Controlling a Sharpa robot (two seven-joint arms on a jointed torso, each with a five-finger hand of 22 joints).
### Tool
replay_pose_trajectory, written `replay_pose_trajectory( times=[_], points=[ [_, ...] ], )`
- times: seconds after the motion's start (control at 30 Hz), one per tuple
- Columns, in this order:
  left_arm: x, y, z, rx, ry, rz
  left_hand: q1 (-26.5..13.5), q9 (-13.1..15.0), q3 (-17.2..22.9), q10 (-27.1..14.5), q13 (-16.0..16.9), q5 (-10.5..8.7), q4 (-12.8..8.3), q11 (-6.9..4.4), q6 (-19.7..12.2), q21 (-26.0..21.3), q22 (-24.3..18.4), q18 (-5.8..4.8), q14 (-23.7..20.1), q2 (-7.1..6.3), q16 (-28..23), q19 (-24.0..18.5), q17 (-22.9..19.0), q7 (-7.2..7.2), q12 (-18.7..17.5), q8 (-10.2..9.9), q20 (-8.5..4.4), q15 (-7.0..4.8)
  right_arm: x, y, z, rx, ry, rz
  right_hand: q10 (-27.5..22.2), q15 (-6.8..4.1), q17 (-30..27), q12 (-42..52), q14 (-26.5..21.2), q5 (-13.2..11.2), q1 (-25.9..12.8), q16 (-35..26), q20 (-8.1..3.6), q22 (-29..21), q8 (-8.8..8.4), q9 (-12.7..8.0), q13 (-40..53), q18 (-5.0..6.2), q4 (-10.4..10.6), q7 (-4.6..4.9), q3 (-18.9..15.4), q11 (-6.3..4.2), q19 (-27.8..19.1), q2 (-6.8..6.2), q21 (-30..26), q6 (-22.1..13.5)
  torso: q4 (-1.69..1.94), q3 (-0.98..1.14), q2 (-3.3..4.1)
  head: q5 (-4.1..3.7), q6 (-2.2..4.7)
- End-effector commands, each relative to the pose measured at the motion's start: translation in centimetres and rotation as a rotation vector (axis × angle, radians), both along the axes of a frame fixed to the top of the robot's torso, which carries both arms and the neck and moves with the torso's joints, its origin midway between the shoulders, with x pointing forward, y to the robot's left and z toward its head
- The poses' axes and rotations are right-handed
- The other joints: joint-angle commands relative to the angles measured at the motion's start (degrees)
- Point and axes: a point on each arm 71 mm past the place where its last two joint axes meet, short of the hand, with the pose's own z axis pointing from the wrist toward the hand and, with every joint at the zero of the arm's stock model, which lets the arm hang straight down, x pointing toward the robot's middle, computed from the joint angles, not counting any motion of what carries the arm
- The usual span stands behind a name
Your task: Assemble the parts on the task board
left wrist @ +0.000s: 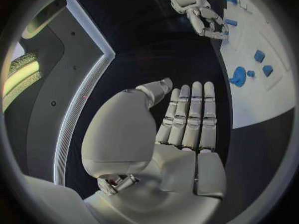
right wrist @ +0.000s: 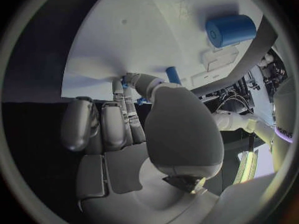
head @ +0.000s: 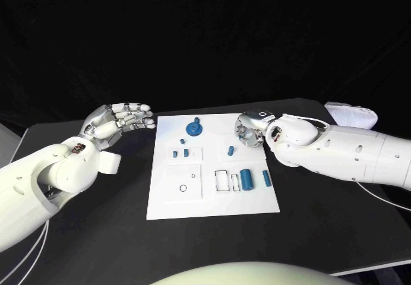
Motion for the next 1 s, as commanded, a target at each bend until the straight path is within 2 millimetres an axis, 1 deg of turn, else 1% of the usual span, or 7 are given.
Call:
replay_pose_trajectory(
  times=[0.03, 0.07, 0.1, 0.2, 0.33, 0.73, 1.0],
  points=[
    [-0.1, -0.2, 0.1, -0.002, -0.011, -0.013, 0.44, -0.07, -0.06, -0.01, -0.05, 0.12, 0.21, 0.16, 0.08, -0.23, -0.05, 0.23, 0.41, -0.17, -0.25, 0.23, 0.05, 0.27, -0.20, 0.23, 0.02, -0.17, -0.4, 0.5, -0.9, -0.032, 0.013, 0.009, 0.86, -0.52, 0.18, -0.14, 2.22, 0.43, 0.38, 0.38, -0.32, 0.45, 0.45, 0.28, 0.09, -1.00, -0.52, 0.01, 0.25, -0.23, 0.40, 1.25, 0.48, 0.66, 0.01, 0.00, -0.04, -0.05, 0.05],
    [-0.1, -0.2, 0.1, -0.002, -0.011, -0.013, 0.44, -0.07, -0.06, -0.01, -0.05, 0.12, 0.21, 0.16, 0.08, -0.23, -0.05, 0.23, 0.41, -0.17, -0.25, 0.23, 0.05, 0.27, -0.20, 0.23, 0.02, -0.17, -0.4, 0.5, -0.9, -0.030, 0.008, 0.009, 1.01, -0.58, 0.21, -0.17, 2.22, 0.32, 0.55, 0.48, -0.37, 0.61, 0.54, 0.39, 0.11, -1.03, -0.70, -0.02, 0.40, -0.27, 0.43, 1.46, 0.61, 0.73, 0.01, 0.01, -0.04, -0.05, 0.05],
    [-0.1, -0.2, 0.1, -0.002, -0.011, -0.013, 0.44, -0.07, -0.06, -0.01, -0.05, 0.12, 0.21, 0.16, 0.08, -0.23, -0.05, 0.23, 0.41, -0.17, -0.25, 0.23, 0.05, 0.27, -0.20, 0.23, 0.02, -0.17, -0.5, 0.5, -0.8, -0.026, -0.001, 0.008, 1.21, -0.66, 0.25, -0.38, 2.21, -2.78, 0.99, 0.71, -0.50, 0.87, 0.63, 0.59, 0.11, -1.06, -1.09, 0.00, 1.55, -0.31, 0.44, 1.97, 0.81, 0.75, 0.01, 0.03, -0.06, -0.05, 0.10],
    [-0.1, -0.2, 0.1, -0.002, -0.011, -0.013, 0.49, -0.09, -0.07, -0.06, -0.05, 0.12, 0.17, 0.18, 0.09, -0.32, -0.12, 0.22, 0.47, -0.18, -0.36, 0.30, 0.08, 0.29, -0.29, 0.23, 0.02, -0.16, -0.5, 0.6, -0.6, -0.009, -0.026, 0.009, 2.16, -0.82, 0.46, -0.25, 2.23, -1.97, 1.33, 1.11, -0.62, 1.78, 1.03, 1.00, 0.29, -1.21, -1.66, -0.19, 2.88, -0.55, 0.63, 2.54, 1.58, 1.22, 0.04, 0.06, -0.07, -0.09, 0.13],
    [-0.1, -0.2, 0.1, -0.002, -0.010, -0.012, 0.49, -0.09, -0.07, -0.06, -0.05, 0.12, 0.17, 0.18, 0.09, -0.32, -0.12, 0.22, 0.47, -0.18, -0.36, 0.30, 0.08, 0.29, -0.29, 0.23, 0.02, -0.16, -0.7, 0.6, -0.3, 0.014, -0.058, 0.010, 2.57, -0.89, 0.47, -0.24, 2.22, -1.79, 1.34, 1.24, -0.70, 2.18, 1.19, 1.19, 0.40, -1.28, -1.93, -0.27, 3.48, -0.64, 0.71, 2.73, 1.91, 1.35, 0.04, 0.05, -0.06, -0.05, 0.13],
    [0.0, 0.0, -0.2, 0.002, -0.003, -0.004, 0.66, -0.21, -0.10, -0.21, -0.06, 0.12, 0.02, 0.25, -0.15, -0.62, -0.37, 0.20, 0.60, -0.21, -0.77, 0.49, 0.17, 0.33, -0.55, 0.09, 0.00, -0.11, -1.0, 0.4, 1.3, 0.096, -0.147, 0.007, 2.91, -0.97, 0.51, -0.27, 2.22, -1.87, 1.28, 1.38, -0.77, 2.56, 1.38, 1.40, 0.50, -1.34, -2.21, -0.38, 3.96, -0.74, 0.79, 2.75, 2.23, 1.53, 0.02, 0.06, -0.08, -0.10, 0.33],
    [0.0, 0.0, -0.3, 0.004, 0.001, -0.004, 0.65, -0.22, -0.12, -0.26, -0.07, 0.12, 0.02, 0.27, -0.16, -0.66, -0.40, 0.19, 0.61, -0.22, -0.82, 0.51, 0.18, 0.35, -0.60, 0.08, 0.00, -0.10, -1.0, 0.1, 2.7, 0.142, -0.160, -0.001, 2.95, -0.98, 0.64, -0.29, 2.25, -1.92, 1.24, 1.49, -0.78, 2.64, 1.41, 1.44, 0.51, -1.35, -2.25, -0.40, 4.04, -0.75, 0.80, 2.74, 2.29, 1.57, -0.04, 0.06, -0.10, -0.20, 0.55]
  ],
)
